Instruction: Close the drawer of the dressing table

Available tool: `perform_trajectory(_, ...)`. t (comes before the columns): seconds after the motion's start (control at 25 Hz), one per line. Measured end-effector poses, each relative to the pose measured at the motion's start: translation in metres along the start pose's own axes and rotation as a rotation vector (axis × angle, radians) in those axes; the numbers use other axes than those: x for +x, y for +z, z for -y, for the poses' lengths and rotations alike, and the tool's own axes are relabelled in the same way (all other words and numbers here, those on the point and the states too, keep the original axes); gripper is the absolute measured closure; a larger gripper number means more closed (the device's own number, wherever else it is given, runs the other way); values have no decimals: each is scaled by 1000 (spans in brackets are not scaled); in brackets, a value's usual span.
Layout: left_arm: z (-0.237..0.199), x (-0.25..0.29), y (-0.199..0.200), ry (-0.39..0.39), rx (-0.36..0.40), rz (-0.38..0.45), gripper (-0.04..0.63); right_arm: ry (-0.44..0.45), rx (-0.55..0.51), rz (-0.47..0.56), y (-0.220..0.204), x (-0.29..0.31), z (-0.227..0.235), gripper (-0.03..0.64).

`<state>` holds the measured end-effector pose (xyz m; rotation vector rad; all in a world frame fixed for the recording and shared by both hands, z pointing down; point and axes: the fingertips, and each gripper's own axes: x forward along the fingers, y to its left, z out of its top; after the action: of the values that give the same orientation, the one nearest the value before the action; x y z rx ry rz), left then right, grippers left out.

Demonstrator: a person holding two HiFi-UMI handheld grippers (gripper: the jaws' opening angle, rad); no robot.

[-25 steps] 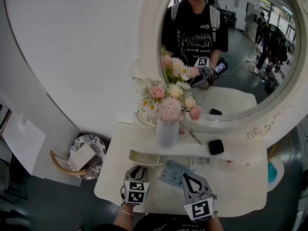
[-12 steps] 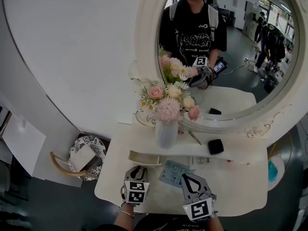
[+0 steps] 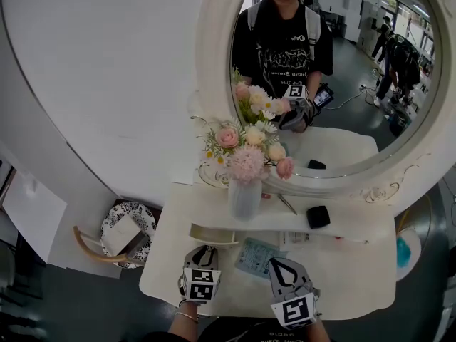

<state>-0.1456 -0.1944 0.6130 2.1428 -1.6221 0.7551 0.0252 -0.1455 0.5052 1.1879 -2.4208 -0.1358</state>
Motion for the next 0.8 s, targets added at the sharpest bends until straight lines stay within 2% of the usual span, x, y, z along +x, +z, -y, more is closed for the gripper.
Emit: perform_trajectory(0.8,0,2,5,1,10,-1,494,-2,41,-24,-6,-1,-1,606)
